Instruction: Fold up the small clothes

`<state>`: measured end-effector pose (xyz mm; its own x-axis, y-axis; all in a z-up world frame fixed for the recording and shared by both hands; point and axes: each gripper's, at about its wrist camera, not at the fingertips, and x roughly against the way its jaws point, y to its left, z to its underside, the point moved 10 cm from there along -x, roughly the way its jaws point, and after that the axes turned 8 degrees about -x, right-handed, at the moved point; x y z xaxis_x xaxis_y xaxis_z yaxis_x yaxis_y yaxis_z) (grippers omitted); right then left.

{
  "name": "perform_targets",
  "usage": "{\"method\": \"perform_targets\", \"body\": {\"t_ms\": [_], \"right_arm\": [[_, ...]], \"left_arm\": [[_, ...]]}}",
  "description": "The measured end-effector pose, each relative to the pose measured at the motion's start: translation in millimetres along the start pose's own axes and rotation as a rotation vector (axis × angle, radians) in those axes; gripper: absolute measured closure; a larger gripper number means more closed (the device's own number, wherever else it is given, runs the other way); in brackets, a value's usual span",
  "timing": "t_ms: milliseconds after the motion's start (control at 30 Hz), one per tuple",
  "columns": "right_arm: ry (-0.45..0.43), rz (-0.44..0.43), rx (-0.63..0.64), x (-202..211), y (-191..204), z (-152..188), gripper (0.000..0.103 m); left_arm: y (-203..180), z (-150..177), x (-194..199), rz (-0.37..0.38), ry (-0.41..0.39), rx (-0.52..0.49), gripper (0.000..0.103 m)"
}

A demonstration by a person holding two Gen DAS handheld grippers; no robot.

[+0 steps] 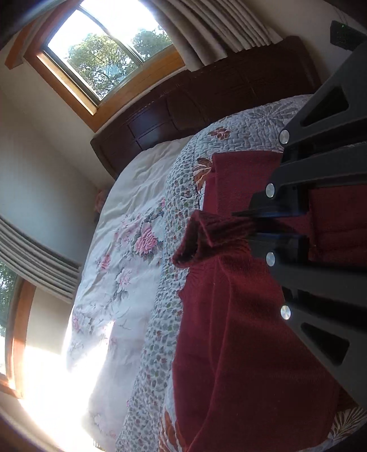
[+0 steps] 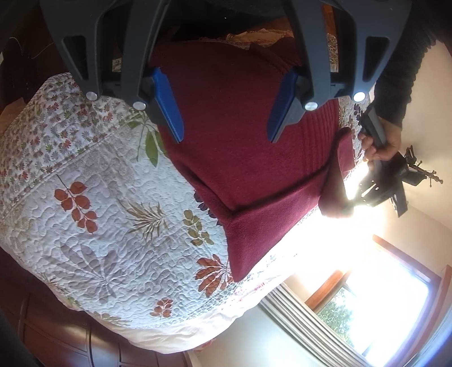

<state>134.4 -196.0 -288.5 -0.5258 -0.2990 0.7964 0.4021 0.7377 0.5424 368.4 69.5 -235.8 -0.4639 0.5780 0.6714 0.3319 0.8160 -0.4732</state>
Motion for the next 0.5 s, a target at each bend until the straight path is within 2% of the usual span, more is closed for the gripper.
{"method": "perform_targets", "body": {"t_ms": [100,167,200,267,300,333,400,500], "right_arm": [[-0.015,-0.007,-0.015,7.3,-7.4,-5.8,0.038],[-0.016,-0.041,-0.021,9.5,-4.5,-12.3,0.031],[-0.014,-0.067,-0.025,9.5,-0.8,-15.8,0.029],[0.004,-0.133,-0.037,6.4,11.6,-24.2,0.016],[0.019,-0.164,-0.042,2.2,19.7,-28.8,0.015],[0.039,-0.190,-0.042,-4.0,28.3,-34.0,0.014],[0.086,-0.243,-0.024,-20.7,51.4,-44.6,0.014],[0.190,-0.348,0.003,-58.0,93.7,-59.3,0.016]], "left_arm": [[-9.0,22.3,-28.2,0.004,0.073,-0.012,0.096],[-15.3,33.2,-37.2,0.035,0.116,0.014,0.094],[-17.0,37.3,-38.7,0.042,0.128,0.024,0.091],[-18.6,41.4,-34.2,0.052,0.128,0.029,0.083],[-18.4,42.7,-29.5,0.052,0.125,0.035,0.075],[-16.6,44.8,-21.6,0.046,0.116,0.043,0.065],[-10.6,45.3,0.2,0.041,0.094,0.059,0.054],[3.3,56.4,39.4,0.034,0.057,0.114,0.046]]}}
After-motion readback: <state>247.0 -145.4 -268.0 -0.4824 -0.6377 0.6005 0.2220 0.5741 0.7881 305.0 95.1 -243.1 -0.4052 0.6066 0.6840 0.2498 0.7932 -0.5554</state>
